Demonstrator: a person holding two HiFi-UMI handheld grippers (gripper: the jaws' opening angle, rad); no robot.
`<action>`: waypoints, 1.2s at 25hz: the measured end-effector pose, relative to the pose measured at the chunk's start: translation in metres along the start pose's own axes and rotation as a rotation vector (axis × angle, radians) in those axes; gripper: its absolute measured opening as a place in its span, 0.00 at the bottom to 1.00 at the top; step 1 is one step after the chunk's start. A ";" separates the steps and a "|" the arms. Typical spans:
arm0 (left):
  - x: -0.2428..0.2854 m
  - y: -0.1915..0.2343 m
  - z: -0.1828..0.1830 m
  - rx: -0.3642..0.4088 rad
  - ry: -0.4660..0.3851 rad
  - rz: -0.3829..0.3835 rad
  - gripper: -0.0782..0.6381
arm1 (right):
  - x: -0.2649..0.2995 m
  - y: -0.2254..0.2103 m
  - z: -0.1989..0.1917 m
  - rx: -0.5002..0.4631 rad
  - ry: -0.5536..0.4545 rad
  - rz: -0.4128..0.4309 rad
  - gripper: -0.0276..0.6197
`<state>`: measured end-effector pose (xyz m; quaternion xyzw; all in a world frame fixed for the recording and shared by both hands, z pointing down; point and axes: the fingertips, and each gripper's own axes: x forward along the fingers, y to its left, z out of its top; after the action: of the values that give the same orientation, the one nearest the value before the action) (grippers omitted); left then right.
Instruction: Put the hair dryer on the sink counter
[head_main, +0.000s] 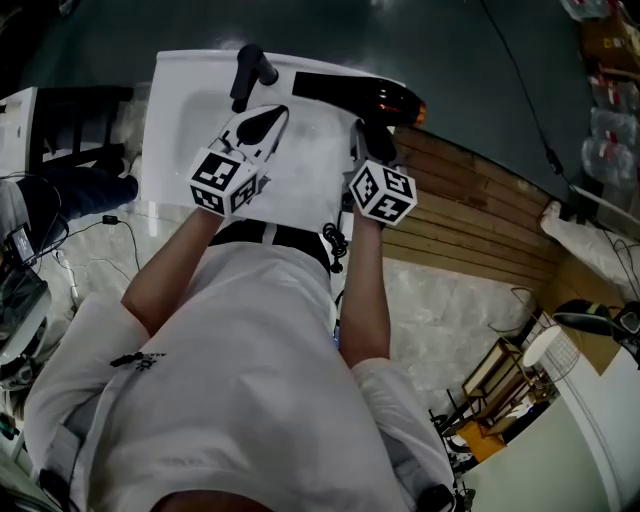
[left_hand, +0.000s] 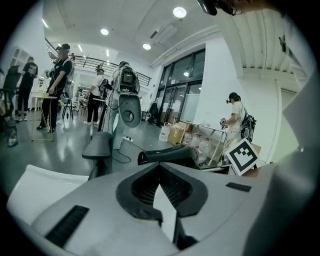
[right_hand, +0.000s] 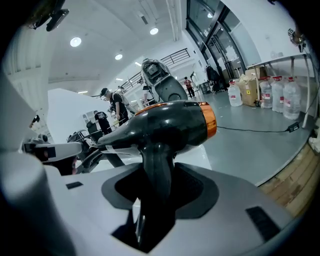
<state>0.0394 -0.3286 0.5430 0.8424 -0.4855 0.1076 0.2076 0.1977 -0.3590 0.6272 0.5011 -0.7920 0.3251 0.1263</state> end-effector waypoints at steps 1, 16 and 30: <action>0.001 0.001 -0.001 0.000 0.002 0.001 0.11 | 0.002 0.000 -0.001 0.000 0.004 0.000 0.32; 0.017 0.007 0.002 -0.014 0.026 0.015 0.11 | 0.027 -0.010 -0.012 0.010 0.080 -0.036 0.32; 0.024 0.020 -0.004 -0.027 0.048 0.016 0.11 | 0.057 -0.011 -0.016 -0.013 0.131 -0.074 0.32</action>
<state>0.0347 -0.3541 0.5611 0.8327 -0.4886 0.1228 0.2297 0.1792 -0.3925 0.6734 0.5070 -0.7651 0.3469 0.1930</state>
